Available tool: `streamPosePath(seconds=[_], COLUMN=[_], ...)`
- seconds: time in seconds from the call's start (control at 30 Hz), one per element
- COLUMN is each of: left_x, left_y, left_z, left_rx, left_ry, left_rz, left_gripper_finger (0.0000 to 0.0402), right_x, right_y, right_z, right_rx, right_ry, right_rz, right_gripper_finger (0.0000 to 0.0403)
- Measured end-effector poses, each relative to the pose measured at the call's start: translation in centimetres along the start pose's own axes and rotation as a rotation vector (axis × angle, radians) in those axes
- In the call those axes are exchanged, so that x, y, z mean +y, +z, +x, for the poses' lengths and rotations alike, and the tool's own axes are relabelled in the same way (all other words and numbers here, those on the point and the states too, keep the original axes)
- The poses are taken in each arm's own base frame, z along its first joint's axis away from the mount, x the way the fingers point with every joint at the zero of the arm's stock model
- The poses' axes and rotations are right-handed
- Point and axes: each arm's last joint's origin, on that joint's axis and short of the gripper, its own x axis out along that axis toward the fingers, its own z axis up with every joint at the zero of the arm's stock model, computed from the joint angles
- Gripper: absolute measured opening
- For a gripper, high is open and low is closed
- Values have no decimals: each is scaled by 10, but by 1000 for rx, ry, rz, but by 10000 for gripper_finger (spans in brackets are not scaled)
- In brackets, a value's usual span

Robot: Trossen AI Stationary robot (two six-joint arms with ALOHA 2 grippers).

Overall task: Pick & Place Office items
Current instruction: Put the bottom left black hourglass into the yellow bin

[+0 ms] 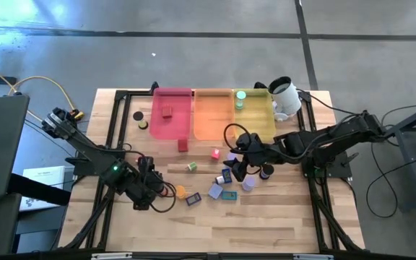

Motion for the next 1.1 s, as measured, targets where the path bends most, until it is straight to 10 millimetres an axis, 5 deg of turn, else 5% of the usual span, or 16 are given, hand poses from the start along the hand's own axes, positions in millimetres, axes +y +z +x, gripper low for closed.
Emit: streamPosePath(seconds=[1.1], left_x=[1], left_y=[-16], left_z=[41], left_rx=[35], left_ry=[-17], left_rz=[-21], left_gripper_finger=[311], right_x=[0], right_y=[0], right_z=[0], right_rx=[3], right_ry=[3], right_rz=[26], right_gripper_finger=[263])
